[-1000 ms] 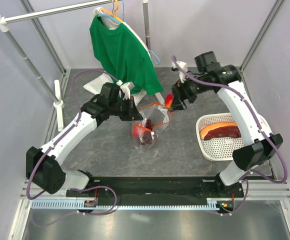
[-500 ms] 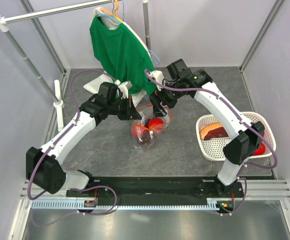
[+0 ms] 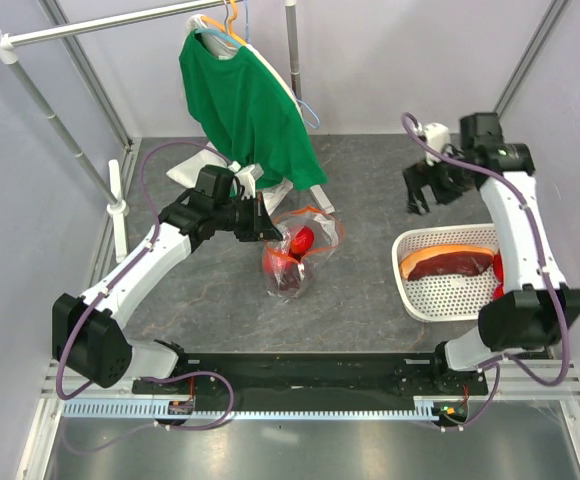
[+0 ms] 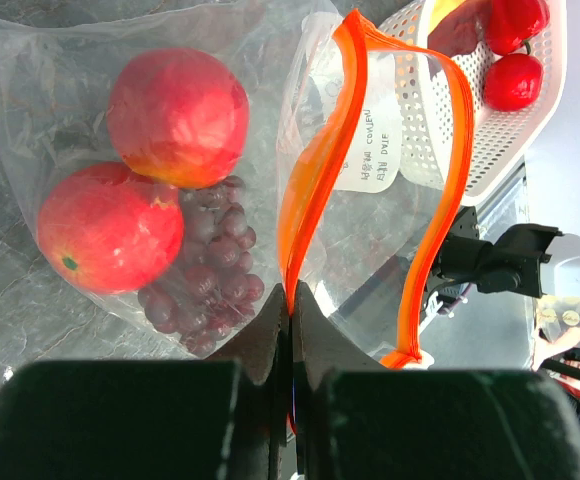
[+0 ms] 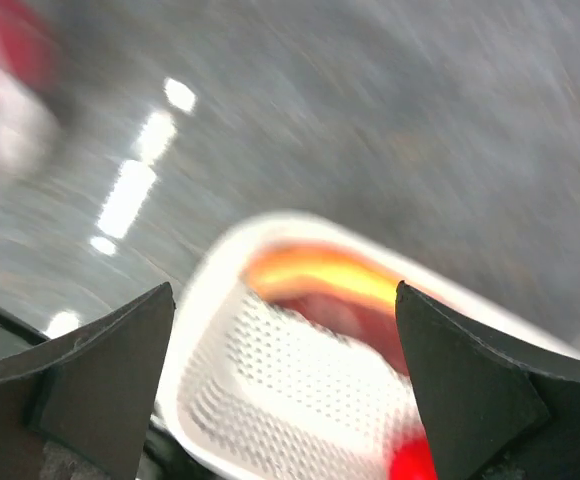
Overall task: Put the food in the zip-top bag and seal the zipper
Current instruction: Place the fake fruit in the zipper food storage bag, then pick up the fake fruit from the bin.
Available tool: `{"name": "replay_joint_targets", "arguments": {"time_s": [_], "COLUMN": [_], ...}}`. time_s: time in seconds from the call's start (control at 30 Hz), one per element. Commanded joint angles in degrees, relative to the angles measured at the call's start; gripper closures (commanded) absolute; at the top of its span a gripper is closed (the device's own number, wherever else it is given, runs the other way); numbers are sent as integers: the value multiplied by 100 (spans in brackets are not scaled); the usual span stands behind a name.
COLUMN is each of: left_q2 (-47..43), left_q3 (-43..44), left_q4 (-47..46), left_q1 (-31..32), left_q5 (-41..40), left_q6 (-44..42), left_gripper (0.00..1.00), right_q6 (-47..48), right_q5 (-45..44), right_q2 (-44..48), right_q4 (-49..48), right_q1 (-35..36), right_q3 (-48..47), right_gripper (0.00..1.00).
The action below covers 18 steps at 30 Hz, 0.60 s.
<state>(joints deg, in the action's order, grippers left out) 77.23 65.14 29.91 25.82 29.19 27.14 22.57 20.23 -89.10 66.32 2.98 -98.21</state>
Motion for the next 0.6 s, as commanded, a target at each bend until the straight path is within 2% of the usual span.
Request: {"name": "replay_joint_targets", "arguments": {"time_s": [0.0,0.03,0.07,0.13,0.17,0.33,0.57], "left_q2": [-121,-112,-121,-129,-121,-129,-182], "left_q3": [33,42,51,60,68,86,-2], "left_q4": [-117,-126,-108,-108,-108,-117,-117], "left_q1": [-34,-42,-34,-34,-34,-42,-42], "left_q5": [192,192,201,219,219,201,219], "left_q6": [-147,-147,-147,-156,-147,-112,-130], "left_gripper": [98,98,98,98,98,98,98], "right_q6": [1406,1713,1838,1839,1674,1759,2234], "right_q5": [-1115,-1727,-1942,-2468,-3019,-3341,-3595], "right_q2": [893,973,1000,982,869,868,1149], "right_q4": [741,733,768,681,689,338,-541], "right_q1": [-533,-823,-1000,-1526,-1642,-2774,-3383], "right_q3": [1030,1259,1583,1761,1884,2455,3483], "right_gripper": [2,2,2,2,2,2,2]}}
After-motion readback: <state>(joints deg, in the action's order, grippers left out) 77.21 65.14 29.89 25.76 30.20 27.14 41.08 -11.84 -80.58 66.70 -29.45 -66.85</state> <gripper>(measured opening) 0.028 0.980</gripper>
